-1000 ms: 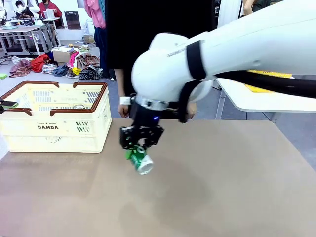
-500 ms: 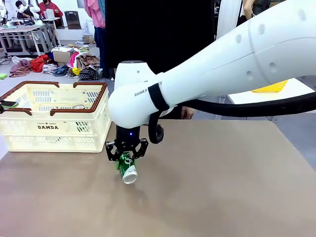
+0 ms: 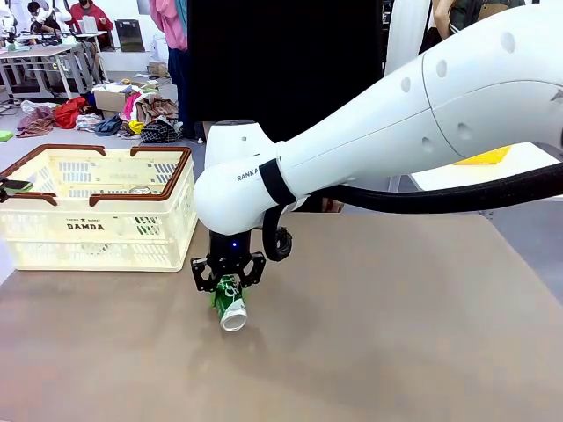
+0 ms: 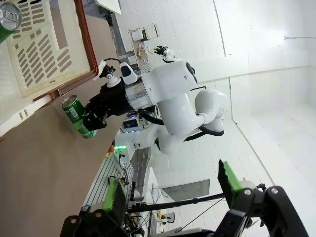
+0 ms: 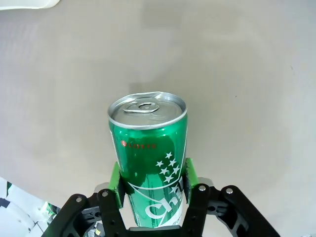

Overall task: Place the drinks into the Shopping basket.
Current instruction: Pick up one drink and place it into the Shopping basket.

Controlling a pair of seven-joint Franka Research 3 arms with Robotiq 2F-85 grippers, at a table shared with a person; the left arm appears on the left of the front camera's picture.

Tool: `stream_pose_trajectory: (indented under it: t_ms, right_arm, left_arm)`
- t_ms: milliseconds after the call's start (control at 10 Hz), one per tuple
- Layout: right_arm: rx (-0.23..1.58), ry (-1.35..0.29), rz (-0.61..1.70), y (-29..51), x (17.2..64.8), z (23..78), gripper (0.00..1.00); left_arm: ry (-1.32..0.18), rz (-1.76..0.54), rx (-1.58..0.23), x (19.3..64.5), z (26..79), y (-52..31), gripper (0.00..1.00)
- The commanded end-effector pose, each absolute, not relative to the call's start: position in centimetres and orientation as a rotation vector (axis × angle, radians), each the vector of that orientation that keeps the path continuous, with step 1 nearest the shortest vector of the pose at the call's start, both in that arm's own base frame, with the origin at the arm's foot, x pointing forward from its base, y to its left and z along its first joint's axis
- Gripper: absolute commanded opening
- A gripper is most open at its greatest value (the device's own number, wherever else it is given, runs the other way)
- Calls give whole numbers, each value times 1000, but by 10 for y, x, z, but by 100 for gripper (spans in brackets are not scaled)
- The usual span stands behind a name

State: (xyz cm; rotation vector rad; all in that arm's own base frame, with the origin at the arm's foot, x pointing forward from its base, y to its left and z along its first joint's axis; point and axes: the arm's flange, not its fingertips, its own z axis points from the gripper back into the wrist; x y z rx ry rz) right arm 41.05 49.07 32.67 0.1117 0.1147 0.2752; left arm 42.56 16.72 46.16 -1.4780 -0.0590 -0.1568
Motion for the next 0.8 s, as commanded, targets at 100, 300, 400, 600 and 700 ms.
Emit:
stream_pose_trajectory:
  t_ms: [100, 300, 400, 600, 700]
  right_arm:
    - [112, 115, 275, 491, 411, 327, 0]
    - [61, 129, 318, 492, 407, 312, 0]
    - [68, 133, 324, 494, 407, 310, 0]
    - [83, 130, 332, 490, 407, 316, 69]
    - [80, 134, 334, 489, 406, 316, 100]
  left_arm:
    - [-53, -154, -1489, 422, 465, 166, 100]
    - [-53, -154, -1489, 422, 465, 166, 100]
    - [-53, -154, -1489, 422, 465, 166, 100]
    - [-53, -154, -1489, 422, 465, 166, 100]
    - [-53, -154, -1489, 422, 465, 166, 100]
